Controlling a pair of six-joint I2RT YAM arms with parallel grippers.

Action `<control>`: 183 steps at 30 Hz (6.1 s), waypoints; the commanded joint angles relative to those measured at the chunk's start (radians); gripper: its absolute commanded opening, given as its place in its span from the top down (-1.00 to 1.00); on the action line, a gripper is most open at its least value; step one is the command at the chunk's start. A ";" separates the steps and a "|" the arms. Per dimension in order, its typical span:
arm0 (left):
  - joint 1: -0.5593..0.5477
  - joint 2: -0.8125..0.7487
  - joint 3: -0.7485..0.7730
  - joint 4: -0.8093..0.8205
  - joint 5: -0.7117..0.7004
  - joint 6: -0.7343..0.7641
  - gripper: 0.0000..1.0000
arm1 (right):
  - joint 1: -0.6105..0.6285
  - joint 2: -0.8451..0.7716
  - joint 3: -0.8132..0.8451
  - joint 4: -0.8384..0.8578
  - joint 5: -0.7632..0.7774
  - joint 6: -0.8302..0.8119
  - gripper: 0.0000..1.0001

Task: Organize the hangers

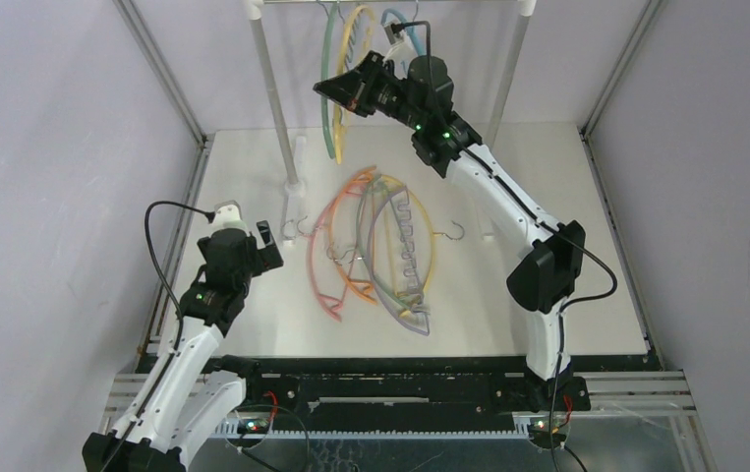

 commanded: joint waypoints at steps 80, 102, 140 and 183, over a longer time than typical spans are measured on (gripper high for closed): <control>0.005 0.045 -0.012 0.053 0.008 0.012 -0.99 | 0.251 -0.820 -0.611 -0.293 0.710 -0.715 -0.43; 0.005 0.043 -0.015 0.033 -0.011 0.001 -0.99 | 0.380 -0.268 -0.795 -0.563 0.295 -0.706 -0.01; 0.004 0.077 -0.017 0.029 -0.005 -0.005 -0.99 | 0.366 -0.266 -0.985 -0.523 0.355 -0.625 -0.10; 0.006 -0.007 -0.020 0.036 -0.021 0.002 -0.99 | 0.086 -0.218 -0.237 -0.071 0.045 -0.239 1.00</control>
